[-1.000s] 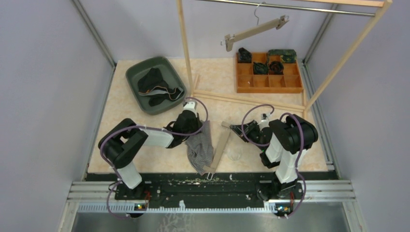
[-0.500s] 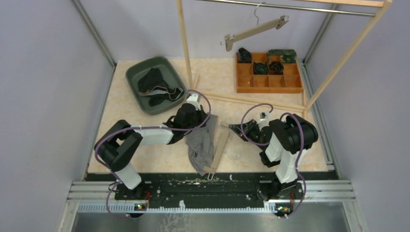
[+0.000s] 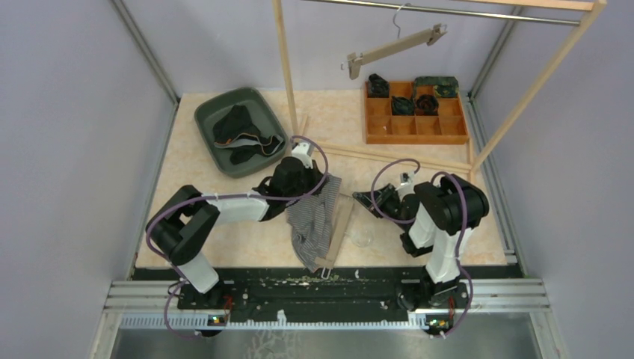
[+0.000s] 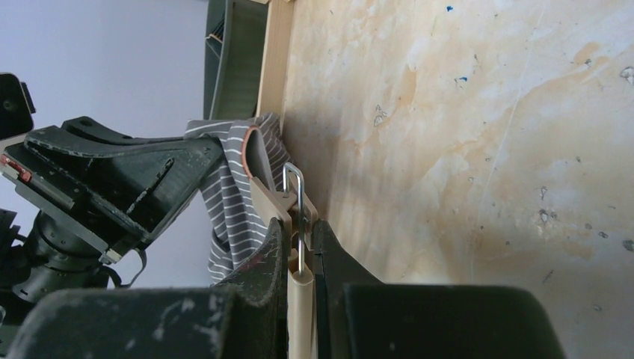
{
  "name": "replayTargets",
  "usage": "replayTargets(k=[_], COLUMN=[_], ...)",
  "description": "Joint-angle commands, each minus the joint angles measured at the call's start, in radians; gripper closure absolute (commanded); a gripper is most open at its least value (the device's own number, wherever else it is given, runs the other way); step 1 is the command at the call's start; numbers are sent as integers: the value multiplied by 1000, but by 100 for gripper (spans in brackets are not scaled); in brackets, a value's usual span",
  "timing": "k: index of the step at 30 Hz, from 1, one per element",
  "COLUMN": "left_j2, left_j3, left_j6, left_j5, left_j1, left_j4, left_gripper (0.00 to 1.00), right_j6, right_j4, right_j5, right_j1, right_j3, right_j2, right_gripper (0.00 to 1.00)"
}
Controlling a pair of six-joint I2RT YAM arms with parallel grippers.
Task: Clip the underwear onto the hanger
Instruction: Clamp the underwear onto the hanger.
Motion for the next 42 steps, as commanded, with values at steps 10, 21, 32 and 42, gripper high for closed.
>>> replayTargets(k=[10,21,32,42], left_j2=[1,20,45,64], left_j3=[40,53,63,70], left_j6=[5,13,13,5], left_j5=[33,65,65,70], left_j1=[5,5,5,5], left_j4=[29,43,44,52], left_gripper=[100,100,100,100], right_j6=[-52,-59,-67,-74], right_j4=[201,201,203,203], right_j5=[-19,-31,-41,-48], right_j1=[-8,-8,-8,-8], right_j3=[22,32,32,31], right_j2=[8,20,9,2], right_gripper=[100,100,100,100])
